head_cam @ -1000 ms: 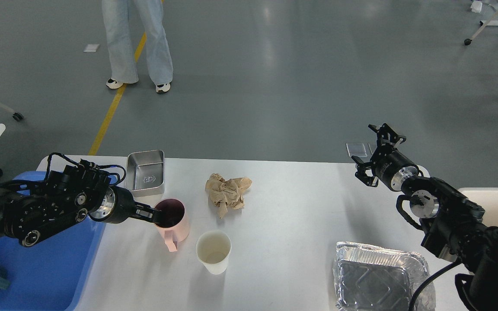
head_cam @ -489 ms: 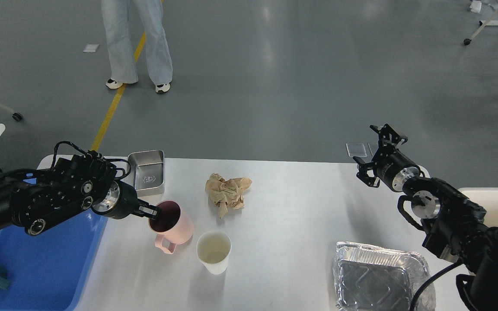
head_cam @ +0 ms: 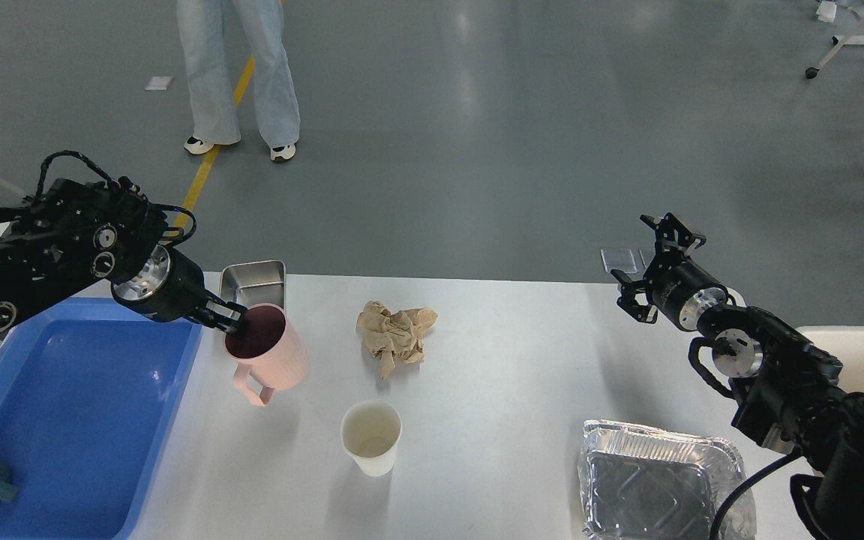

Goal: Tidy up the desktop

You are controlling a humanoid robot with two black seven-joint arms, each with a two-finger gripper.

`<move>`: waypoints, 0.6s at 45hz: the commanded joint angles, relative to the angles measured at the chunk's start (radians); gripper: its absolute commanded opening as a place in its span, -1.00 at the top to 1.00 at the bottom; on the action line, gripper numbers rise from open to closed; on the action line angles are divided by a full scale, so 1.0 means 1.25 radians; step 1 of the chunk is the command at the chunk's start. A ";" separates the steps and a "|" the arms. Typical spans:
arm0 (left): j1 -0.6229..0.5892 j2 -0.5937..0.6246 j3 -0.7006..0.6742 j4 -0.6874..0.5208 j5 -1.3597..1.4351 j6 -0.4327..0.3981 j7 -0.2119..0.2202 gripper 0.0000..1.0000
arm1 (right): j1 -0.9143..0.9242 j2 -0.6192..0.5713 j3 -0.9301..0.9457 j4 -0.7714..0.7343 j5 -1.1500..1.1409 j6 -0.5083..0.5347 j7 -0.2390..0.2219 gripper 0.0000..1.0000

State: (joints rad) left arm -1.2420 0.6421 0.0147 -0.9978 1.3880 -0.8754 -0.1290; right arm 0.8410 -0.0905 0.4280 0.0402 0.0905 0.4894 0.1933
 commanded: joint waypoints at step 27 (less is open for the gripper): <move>-0.229 0.360 -0.052 -0.145 -0.066 -0.035 0.001 0.83 | 0.005 0.005 0.000 0.005 0.000 0.002 0.001 -1.00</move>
State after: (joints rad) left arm -1.4770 1.0464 -0.0552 -1.1594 1.3069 -0.9174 -0.1257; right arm 0.8467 -0.0860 0.4280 0.0446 0.0905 0.4925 0.1948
